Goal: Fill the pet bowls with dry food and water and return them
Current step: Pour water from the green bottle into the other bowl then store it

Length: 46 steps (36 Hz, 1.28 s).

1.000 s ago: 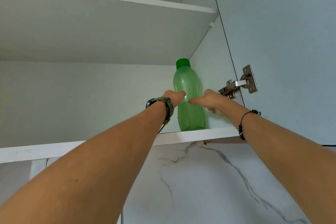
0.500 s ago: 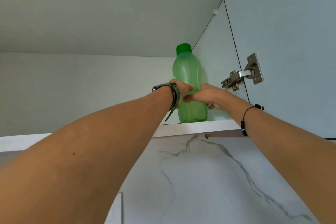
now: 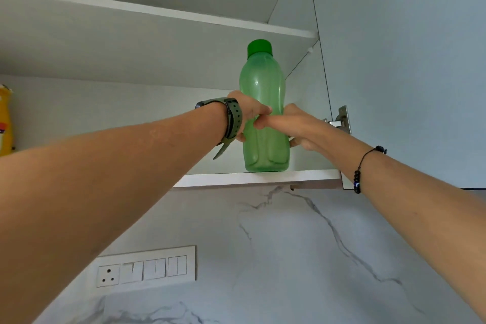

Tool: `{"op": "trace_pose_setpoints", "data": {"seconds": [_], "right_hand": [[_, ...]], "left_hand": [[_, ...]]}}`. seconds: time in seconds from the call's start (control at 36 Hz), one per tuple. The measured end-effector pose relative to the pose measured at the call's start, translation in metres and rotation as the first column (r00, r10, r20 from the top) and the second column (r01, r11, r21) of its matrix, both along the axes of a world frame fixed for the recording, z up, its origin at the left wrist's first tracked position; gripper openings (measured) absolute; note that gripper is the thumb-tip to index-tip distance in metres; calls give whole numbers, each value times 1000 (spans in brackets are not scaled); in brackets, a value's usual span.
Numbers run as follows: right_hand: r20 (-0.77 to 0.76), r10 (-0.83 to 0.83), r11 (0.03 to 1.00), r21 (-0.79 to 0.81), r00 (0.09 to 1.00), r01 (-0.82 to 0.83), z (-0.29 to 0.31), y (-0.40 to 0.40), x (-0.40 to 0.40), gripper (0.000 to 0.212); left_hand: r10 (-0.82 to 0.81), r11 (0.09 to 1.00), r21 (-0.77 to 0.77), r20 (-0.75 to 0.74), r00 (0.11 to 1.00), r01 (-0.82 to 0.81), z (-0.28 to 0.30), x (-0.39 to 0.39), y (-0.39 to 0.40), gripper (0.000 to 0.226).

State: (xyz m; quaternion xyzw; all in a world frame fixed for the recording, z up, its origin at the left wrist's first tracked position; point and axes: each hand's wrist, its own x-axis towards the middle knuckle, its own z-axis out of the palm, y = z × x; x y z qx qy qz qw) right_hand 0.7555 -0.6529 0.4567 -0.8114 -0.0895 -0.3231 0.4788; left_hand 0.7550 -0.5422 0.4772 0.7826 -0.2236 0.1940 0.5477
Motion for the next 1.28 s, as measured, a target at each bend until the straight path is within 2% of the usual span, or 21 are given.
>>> {"op": "trace_pose_setpoints", "data": {"seconds": [0.17,0.28,0.39,0.44,0.64,0.75,1.0,1.14,1.28], "right_hand": [[52,-84,996,25,995,83,-13,31,-37,81],[61,-74,997,21,995,73,-38,52,-59,79],[7,-44,999,26,999,44,-76,75,-78,75],[-23,-30,999,41,999,31,-98,87,-85,72],[-140,38,995,98,989,-24,-197,121,-100,65],[-225,39,995,94,974,-18,-258,131,-108,65],[-405,23,1000,22,914,-16,-400,138,-119,82],[-418,47,999,13,907,-46,-469,128,-127,88],[-411,77,995,-21,909,-94,-522,110,-136,92]], "left_hand": [[-23,999,-28,42,999,24,-12,-39,30,36],[-41,999,-28,22,999,41,-35,-61,53,33],[-49,999,21,-1,999,49,-70,-70,78,24],[-49,998,49,-34,998,51,-92,-72,92,29],[-41,995,82,-168,985,55,-192,-81,135,31],[56,995,91,-228,972,-36,-256,-92,146,32],[240,963,198,-303,922,-186,-404,-112,144,40],[295,945,248,-361,884,-215,-472,-128,132,50],[290,954,211,-460,839,-214,-517,-143,117,54]]}}
